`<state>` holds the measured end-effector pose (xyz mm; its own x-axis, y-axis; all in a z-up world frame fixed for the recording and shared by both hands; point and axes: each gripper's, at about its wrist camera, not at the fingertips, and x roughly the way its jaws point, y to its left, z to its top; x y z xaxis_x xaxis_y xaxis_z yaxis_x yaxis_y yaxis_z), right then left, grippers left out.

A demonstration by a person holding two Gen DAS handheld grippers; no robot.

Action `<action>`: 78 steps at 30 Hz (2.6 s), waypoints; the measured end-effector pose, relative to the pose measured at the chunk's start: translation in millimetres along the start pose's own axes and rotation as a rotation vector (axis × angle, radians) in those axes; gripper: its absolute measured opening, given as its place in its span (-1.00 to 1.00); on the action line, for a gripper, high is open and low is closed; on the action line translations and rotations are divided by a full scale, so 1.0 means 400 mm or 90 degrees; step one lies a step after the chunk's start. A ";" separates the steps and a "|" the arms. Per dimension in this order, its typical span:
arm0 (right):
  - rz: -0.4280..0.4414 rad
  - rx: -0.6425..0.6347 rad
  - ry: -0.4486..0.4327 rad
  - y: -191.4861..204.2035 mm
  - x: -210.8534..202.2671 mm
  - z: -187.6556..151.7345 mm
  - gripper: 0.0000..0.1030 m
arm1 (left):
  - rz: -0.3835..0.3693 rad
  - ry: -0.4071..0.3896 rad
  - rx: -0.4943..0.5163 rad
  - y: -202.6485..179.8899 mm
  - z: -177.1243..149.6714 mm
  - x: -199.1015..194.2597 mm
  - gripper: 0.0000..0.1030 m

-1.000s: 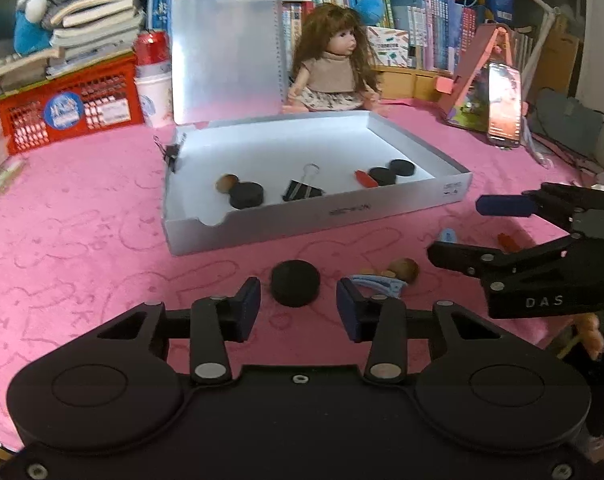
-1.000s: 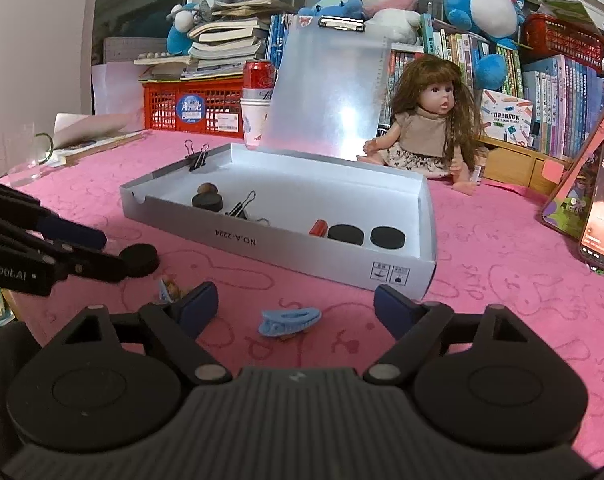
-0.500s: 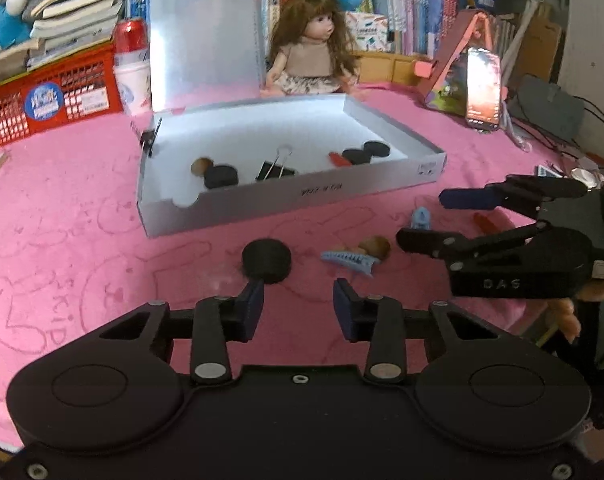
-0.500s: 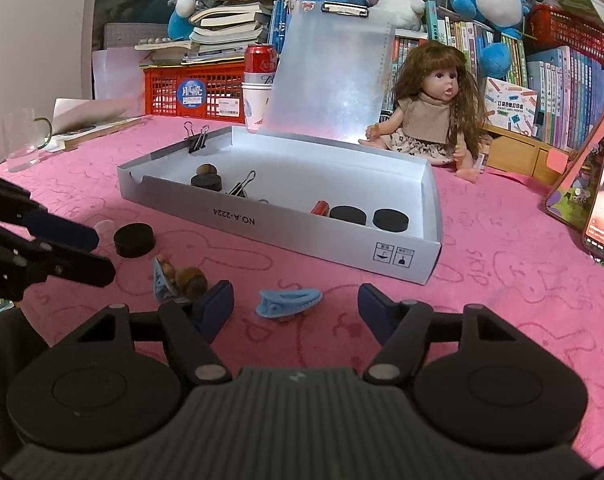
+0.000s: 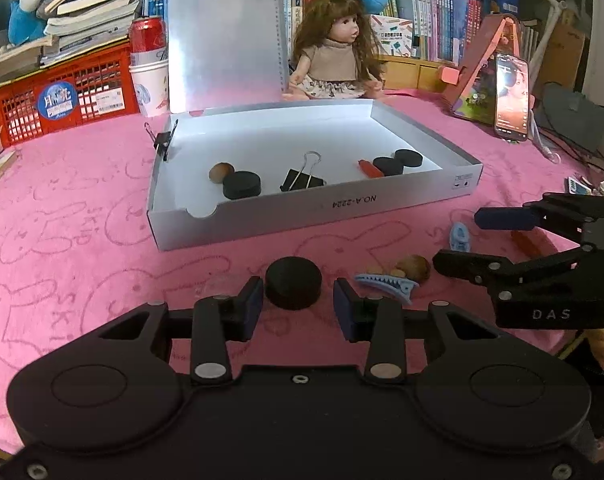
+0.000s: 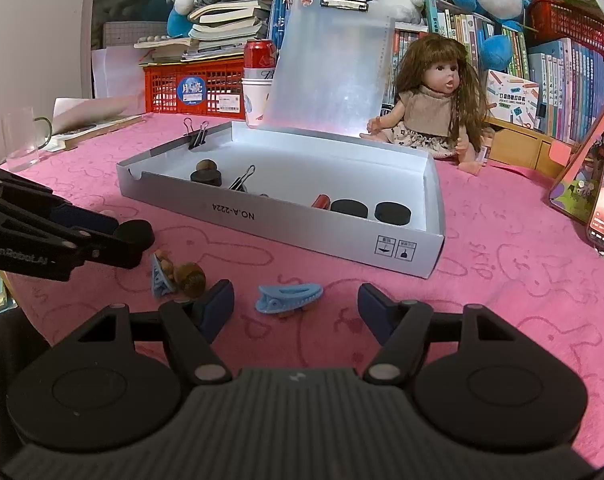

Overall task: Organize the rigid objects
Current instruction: 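Grasp a black disc with the left gripper while the right gripper grasps the blue hair clip, then carry the black disc and blue hair clip over the white box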

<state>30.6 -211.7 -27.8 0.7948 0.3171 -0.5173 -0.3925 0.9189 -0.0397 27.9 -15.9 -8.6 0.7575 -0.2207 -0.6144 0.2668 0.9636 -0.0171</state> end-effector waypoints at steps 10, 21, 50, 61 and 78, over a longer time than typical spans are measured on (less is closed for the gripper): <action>0.028 0.014 0.005 -0.008 0.006 0.004 0.21 | 0.015 -0.011 0.009 -0.012 0.001 0.012 -0.30; 0.028 0.024 0.004 -0.006 0.004 0.016 -0.23 | 0.014 -0.006 -0.004 -0.004 0.009 0.005 -0.41; -0.037 0.207 0.000 -0.105 0.035 0.149 -0.24 | 0.002 -0.027 -0.057 0.036 0.153 0.002 -0.41; -0.038 0.321 0.033 -0.199 0.106 0.233 -0.24 | -0.007 0.008 -0.115 0.089 0.290 0.100 -0.41; -0.070 0.373 0.118 -0.244 0.262 0.276 -0.24 | 0.044 0.075 -0.164 0.151 0.381 0.297 -0.41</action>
<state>203.3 -242.3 16.0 0.7022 0.2159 -0.6784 0.0479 0.9364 0.3477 224.9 -7.0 37.8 0.6907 -0.1482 -0.7078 0.0454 0.9857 -0.1620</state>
